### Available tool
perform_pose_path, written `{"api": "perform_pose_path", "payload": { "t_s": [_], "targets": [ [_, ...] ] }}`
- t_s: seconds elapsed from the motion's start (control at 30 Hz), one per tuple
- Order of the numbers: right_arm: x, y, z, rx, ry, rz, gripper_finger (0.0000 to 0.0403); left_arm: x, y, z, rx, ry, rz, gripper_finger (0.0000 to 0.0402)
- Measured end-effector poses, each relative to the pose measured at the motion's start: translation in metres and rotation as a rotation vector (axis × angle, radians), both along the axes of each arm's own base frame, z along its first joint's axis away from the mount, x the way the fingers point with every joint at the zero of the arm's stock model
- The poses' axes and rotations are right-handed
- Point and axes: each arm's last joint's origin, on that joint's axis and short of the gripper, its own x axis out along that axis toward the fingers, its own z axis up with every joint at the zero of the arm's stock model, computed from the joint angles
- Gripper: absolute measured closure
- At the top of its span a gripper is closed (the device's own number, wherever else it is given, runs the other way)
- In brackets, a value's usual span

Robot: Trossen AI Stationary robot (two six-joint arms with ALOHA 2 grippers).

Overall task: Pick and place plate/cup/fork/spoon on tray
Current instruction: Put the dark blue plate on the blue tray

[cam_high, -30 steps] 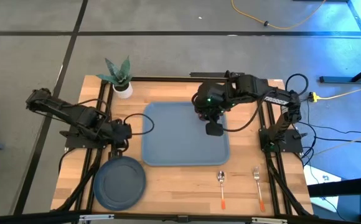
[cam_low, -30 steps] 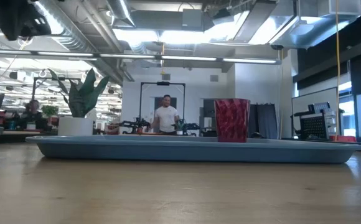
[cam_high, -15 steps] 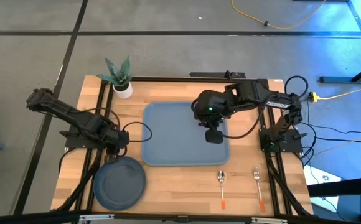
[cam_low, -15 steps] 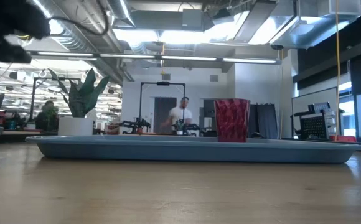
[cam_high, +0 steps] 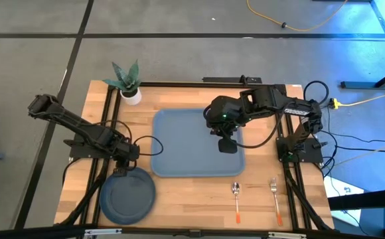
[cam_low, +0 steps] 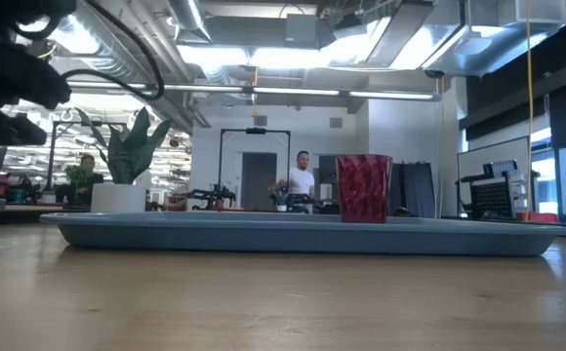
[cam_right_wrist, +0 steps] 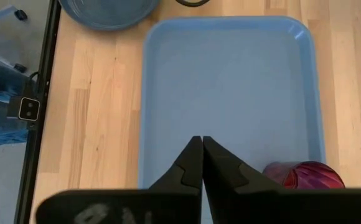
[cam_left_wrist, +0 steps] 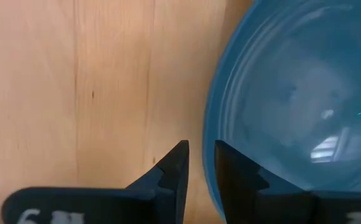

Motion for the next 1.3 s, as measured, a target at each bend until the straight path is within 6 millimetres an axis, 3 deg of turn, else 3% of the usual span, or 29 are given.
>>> {"api": "perform_pose_path", "payload": {
  "t_s": [0.73, 1.0, 1.3],
  "targets": [
    [0.000, 0.000, 0.000, 0.000, 0.003, 0.004, 0.0393, 0.002, 0.000, -0.003, 0.016, -0.030, 0.019, 0.0333],
    [0.000, 0.000, 0.000, 0.000, 0.003, 0.004, 0.0393, -0.002, 0.001, -0.020, -0.005, -0.020, 0.051, 0.0333],
    [0.000, 0.000, 0.000, -0.001, 0.003, 0.004, 0.0393, -0.002, 0.000, -0.020, -0.051, -0.003, 0.066, 0.0333]
  ]
}}
